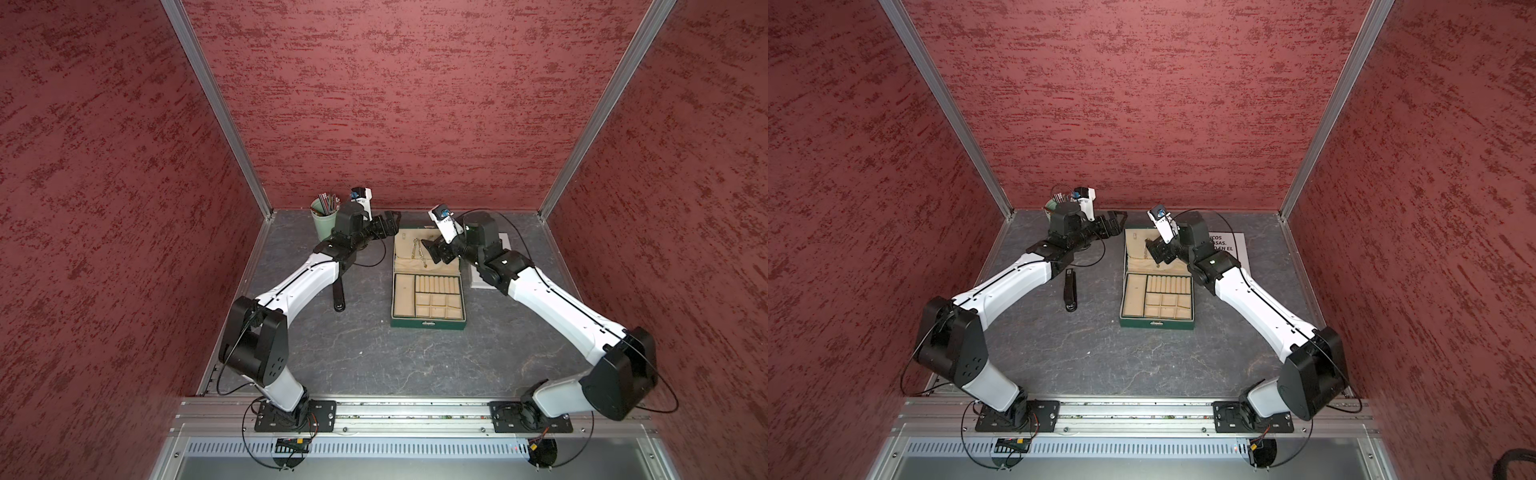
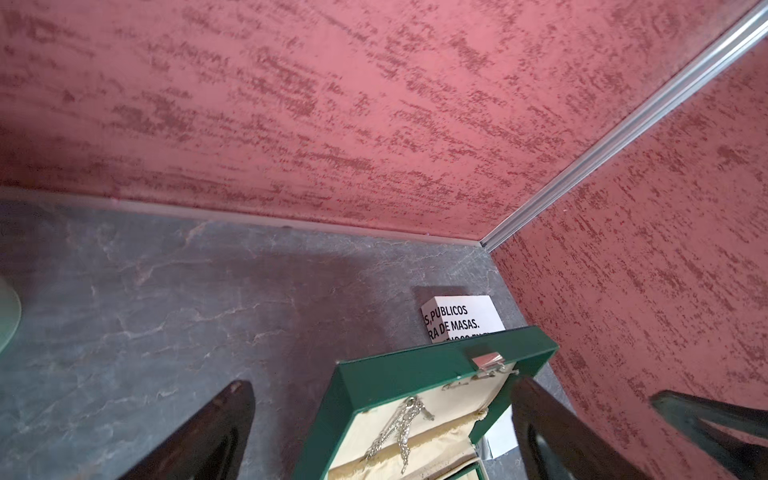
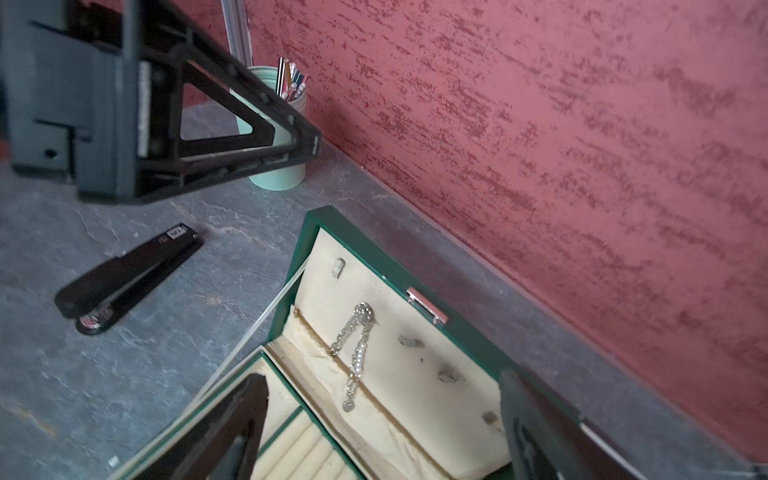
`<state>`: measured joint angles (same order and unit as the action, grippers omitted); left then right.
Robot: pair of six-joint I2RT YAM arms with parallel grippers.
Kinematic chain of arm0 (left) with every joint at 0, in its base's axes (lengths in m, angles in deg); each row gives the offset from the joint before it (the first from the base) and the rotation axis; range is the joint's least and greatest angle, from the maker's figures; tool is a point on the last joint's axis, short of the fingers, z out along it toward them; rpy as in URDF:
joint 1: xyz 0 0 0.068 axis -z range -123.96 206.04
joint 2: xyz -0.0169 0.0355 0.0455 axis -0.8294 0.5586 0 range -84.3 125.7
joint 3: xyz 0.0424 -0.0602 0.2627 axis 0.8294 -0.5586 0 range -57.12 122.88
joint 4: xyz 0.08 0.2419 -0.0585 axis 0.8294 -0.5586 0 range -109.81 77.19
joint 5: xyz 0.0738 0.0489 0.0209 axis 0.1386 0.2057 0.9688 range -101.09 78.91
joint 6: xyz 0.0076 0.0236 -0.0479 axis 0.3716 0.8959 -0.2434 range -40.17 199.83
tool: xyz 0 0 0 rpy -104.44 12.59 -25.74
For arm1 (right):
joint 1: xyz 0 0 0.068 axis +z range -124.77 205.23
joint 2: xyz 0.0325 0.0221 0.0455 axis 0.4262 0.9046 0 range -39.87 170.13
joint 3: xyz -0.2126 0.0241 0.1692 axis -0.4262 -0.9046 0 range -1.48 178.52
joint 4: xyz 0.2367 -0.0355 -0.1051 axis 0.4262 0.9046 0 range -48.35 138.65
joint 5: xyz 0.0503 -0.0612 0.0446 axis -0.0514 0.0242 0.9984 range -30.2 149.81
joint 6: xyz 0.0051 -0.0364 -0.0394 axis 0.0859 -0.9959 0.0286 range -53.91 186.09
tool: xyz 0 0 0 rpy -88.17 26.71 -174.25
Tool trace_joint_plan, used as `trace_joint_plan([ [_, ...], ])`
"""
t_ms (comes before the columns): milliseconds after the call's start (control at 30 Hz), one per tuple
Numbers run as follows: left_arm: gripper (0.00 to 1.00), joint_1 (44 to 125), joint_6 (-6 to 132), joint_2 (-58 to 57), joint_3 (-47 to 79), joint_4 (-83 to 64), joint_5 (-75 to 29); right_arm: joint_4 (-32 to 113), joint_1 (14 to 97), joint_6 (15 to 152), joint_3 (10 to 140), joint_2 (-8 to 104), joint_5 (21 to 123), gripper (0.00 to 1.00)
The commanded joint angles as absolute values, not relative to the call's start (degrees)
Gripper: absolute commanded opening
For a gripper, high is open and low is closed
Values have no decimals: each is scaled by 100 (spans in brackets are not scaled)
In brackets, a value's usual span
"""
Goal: Put jewelry chain into jewelry box
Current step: Close the fastener on the jewelry box.
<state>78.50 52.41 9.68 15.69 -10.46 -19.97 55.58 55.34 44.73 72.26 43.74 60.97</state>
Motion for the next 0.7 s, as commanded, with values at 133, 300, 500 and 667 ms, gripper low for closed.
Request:
trace_joint_plan([
  [133, 100, 7698, 4548, 1389, 1732, -1249, -2357, 5977, 5337, 2205, 7609, 4890, 6093, 92],
  [300, 100, 7545, 4344, 1505, 1650, -1128, -2556, 5856, 5282, 1521, 7834, 5266, 6237, 91],
  [500, 100, 7463, 4352, 1624, 1789, -1166, -2777, 5677, 5268, 880, 8000, 5581, 6339, 91],
  [667, 100, 7465, 4410, 1780, 1995, -1345, -2814, 5550, 5272, 347, 8009, 5703, 6449, 90],
])
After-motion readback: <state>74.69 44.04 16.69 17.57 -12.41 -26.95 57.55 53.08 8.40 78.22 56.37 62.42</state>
